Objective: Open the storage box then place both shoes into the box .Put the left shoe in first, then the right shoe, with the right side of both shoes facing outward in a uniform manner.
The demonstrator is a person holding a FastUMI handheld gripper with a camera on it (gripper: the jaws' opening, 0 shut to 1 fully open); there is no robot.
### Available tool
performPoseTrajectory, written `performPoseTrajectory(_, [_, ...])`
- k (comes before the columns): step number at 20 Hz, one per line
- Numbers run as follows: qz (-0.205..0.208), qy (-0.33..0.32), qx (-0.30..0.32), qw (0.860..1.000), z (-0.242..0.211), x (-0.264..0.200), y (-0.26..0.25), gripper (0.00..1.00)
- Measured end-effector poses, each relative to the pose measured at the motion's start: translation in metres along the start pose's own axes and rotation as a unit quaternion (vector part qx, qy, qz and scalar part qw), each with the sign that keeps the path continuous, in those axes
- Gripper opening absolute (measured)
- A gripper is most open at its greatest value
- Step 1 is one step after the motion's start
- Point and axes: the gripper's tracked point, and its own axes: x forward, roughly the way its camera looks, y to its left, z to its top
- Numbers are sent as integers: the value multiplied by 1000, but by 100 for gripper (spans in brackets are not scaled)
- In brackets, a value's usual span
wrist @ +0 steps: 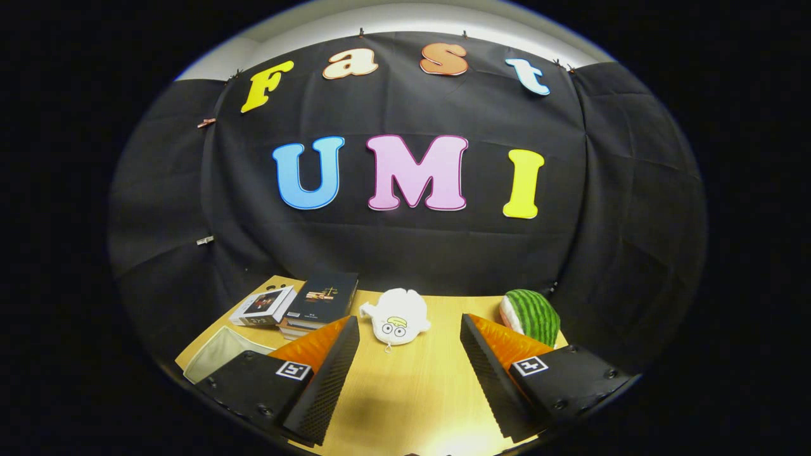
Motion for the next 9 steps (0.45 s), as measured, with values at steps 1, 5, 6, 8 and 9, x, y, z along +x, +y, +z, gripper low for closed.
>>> performPoseTrajectory(1, [0, -5, -2, 1000, 1, -3, -7, 99])
performPoseTrajectory(5, [-4, -16, -1, 1000, 2, -13, -28, 99])
performPoseTrajectory(6, [-4, -15, 1, 1000, 1, -15, -33, 99])
performPoseTrajectory(8, [-4, -15, 3, 1000, -2, -19, -40, 99])
performPoseTrajectory(9, [-4, -15, 3, 1000, -4, -20, -43, 99])
